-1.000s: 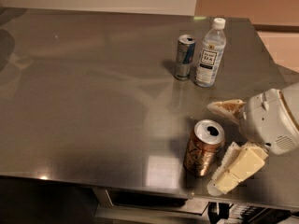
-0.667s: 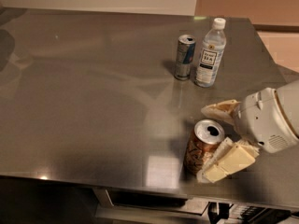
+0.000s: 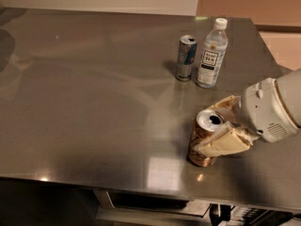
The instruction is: Knock orange can over
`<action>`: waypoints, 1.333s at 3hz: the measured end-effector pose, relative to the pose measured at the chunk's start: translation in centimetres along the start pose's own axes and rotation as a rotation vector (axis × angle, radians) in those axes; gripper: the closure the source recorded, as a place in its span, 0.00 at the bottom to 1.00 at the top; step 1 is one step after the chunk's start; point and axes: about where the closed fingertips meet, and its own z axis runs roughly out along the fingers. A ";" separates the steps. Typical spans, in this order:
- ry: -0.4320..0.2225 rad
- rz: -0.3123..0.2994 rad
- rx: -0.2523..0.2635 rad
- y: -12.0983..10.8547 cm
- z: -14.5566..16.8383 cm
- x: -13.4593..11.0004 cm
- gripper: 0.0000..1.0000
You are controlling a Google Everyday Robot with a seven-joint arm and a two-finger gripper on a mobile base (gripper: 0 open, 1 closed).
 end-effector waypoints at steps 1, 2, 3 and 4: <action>0.055 0.014 0.015 -1.7 -1.3 -1.1 0.87; 0.196 0.018 0.033 -4.3 -2.2 -2.1 1.00; 0.359 -0.004 0.028 -6.2 -1.8 -1.9 1.00; 0.523 -0.044 0.030 -7.8 -0.7 -0.6 1.00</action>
Offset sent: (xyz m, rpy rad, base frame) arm 0.0739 -0.0263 0.0453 -0.4070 0.0798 -0.0679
